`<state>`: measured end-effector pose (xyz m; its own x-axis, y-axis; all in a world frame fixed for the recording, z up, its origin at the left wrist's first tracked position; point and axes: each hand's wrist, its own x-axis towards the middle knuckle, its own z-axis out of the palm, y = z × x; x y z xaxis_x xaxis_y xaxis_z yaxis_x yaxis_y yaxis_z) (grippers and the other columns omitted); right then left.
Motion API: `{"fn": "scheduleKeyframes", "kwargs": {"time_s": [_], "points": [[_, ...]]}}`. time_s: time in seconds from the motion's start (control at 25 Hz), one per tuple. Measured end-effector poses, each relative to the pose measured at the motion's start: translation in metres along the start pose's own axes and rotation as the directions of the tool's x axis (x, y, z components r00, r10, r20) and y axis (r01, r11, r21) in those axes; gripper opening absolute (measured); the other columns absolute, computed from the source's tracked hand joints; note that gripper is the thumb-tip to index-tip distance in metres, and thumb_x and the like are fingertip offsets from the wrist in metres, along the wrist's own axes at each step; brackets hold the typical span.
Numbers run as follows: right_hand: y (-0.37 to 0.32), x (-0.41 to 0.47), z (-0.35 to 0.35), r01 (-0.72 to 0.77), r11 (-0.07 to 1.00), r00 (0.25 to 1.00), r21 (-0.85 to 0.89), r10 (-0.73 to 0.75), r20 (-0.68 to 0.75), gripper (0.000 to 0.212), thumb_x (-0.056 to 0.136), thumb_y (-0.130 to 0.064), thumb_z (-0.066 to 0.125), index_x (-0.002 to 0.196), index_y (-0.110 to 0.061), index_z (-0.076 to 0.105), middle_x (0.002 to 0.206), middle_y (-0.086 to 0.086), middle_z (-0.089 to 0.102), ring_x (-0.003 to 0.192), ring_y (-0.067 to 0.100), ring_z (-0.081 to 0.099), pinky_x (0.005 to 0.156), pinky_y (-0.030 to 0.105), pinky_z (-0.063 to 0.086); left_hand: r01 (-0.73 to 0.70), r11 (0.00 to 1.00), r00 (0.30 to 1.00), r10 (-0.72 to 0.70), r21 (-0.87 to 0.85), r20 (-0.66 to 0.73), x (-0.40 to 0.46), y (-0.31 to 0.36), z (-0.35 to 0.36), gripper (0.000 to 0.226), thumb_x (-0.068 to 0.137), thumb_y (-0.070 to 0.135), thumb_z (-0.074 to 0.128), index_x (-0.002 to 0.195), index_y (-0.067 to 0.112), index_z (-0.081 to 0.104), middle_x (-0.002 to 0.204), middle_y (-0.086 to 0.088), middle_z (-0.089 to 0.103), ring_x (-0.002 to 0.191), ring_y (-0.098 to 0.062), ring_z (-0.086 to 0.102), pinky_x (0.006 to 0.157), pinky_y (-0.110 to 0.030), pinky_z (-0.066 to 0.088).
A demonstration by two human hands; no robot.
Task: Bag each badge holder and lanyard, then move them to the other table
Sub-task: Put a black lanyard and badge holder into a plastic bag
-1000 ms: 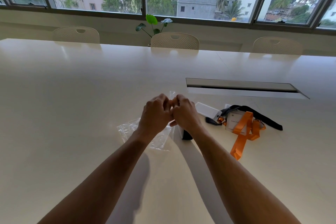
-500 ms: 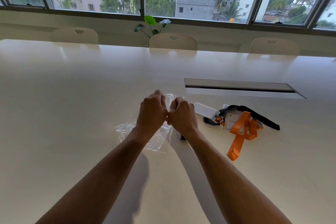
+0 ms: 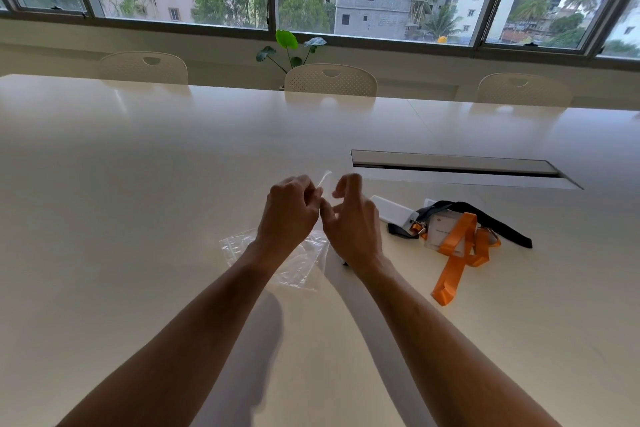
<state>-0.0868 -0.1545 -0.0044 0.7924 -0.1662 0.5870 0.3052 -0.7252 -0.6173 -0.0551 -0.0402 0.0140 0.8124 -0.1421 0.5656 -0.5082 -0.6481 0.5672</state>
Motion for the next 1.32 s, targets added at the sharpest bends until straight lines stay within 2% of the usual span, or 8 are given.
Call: {"fn": "scheduleKeyframes", "kwargs": {"time_s": [0.2,0.44,0.6,0.68,0.76,0.88,1.08,1.32], "points": [[0.004,0.000,-0.002,0.007,0.974,0.996,-0.225,0.013,0.090,0.035,0.088,-0.021,0.067,0.121,-0.022,0.055,0.118,0.010,0.064,0.082,0.023,0.070,0.068,0.036,0.059,-0.022,1.000,1.000,0.022,0.000,0.021,-0.003,0.002,-0.001,0.021,0.091,0.021,0.064,0.079,0.004,0.066,0.074,-0.006,0.066,0.062,-0.015,0.060,0.060,-0.019,0.048],[0.010,-0.002,-0.002,-0.047,0.980,0.978,-0.193,0.085,0.193,0.064,0.077,-0.025,0.074,0.134,-0.024,0.044,0.119,0.009,0.064,0.091,0.025,0.066,0.074,0.038,0.059,-0.063,0.998,0.997,0.062,0.022,0.053,-0.005,-0.003,-0.002,0.020,0.090,0.026,0.065,0.082,0.008,0.067,0.079,-0.003,0.068,0.068,-0.015,0.062,0.068,-0.032,0.056],[0.020,-0.002,-0.006,-0.053,0.989,0.969,-0.140,0.085,0.233,0.070,0.076,-0.027,0.077,0.136,-0.024,0.041,0.119,0.010,0.063,0.092,0.025,0.066,0.074,0.034,0.057,-0.146,0.989,0.980,0.148,-0.031,0.129,-0.006,-0.009,-0.008,0.019,0.088,0.026,0.067,0.104,0.016,0.065,0.105,0.000,0.067,0.088,-0.012,0.062,0.080,-0.030,0.055],[0.024,-0.001,-0.010,-0.067,0.995,0.965,-0.080,0.085,0.249,0.071,0.076,-0.027,0.079,0.136,-0.023,0.042,0.119,0.010,0.062,0.089,0.023,0.067,0.076,0.034,0.058,-0.216,0.974,0.935,0.225,-0.065,0.275,-0.002,-0.016,-0.014,0.050,0.082,0.021,0.072,0.128,0.018,0.053,0.131,-0.003,0.054,0.117,-0.018,0.052,0.099,-0.032,0.046],[0.027,0.002,-0.015,-0.083,0.997,0.957,0.000,0.080,0.279,0.072,0.076,-0.027,0.081,0.137,-0.025,0.042,0.119,0.008,0.060,0.081,0.018,0.067,0.075,0.034,0.059,-0.289,0.957,0.852,0.260,-0.006,0.454,0.003,-0.023,-0.020,0.089,0.074,0.025,0.078,0.147,0.018,0.027,0.153,-0.005,0.030,0.142,-0.021,0.025,0.115,-0.033,0.023],[0.027,0.005,-0.019,-0.070,0.993,0.922,0.092,0.030,0.385,0.074,0.075,-0.031,0.082,0.137,-0.033,0.041,0.121,0.001,0.059,0.081,0.008,0.066,0.070,0.021,0.055,-0.323,0.943,0.802,0.230,0.078,0.552,0.006,-0.027,-0.022,0.115,0.070,0.042,0.081,0.153,0.021,0.004,0.162,0.000,0.007,0.148,-0.017,-0.001,0.117,-0.033,0.004],[0.033,0.001,-0.025,-0.077,0.979,0.899,0.188,-0.013,0.437,0.068,0.075,-0.030,0.082,0.132,-0.040,0.046,0.121,-0.007,0.059,0.093,0.005,0.064,0.074,0.022,0.054,-0.299,0.954,0.815,0.240,0.027,0.528,0.002,-0.027,-0.012,0.105,0.064,0.046,0.084,0.147,0.023,0.024,0.148,-0.001,0.036,0.135,-0.020,0.033,0.111,-0.032,0.026],[0.052,0.008,-0.040,-0.252,0.916,0.943,0.311,0.159,0.293,0.041,0.086,-0.015,0.070,0.122,-0.028,0.054,0.115,-0.010,0.060,0.105,0.007,0.061,0.092,0.030,0.054,-0.270,0.962,0.838,0.208,0.053,0.504,0.004,-0.035,-0.013,0.099,0.062,0.055,0.078,0.142,0.028,0.027,0.137,0.007,0.044,0.127,-0.013,0.037,0.107,-0.032,0.031]]}}
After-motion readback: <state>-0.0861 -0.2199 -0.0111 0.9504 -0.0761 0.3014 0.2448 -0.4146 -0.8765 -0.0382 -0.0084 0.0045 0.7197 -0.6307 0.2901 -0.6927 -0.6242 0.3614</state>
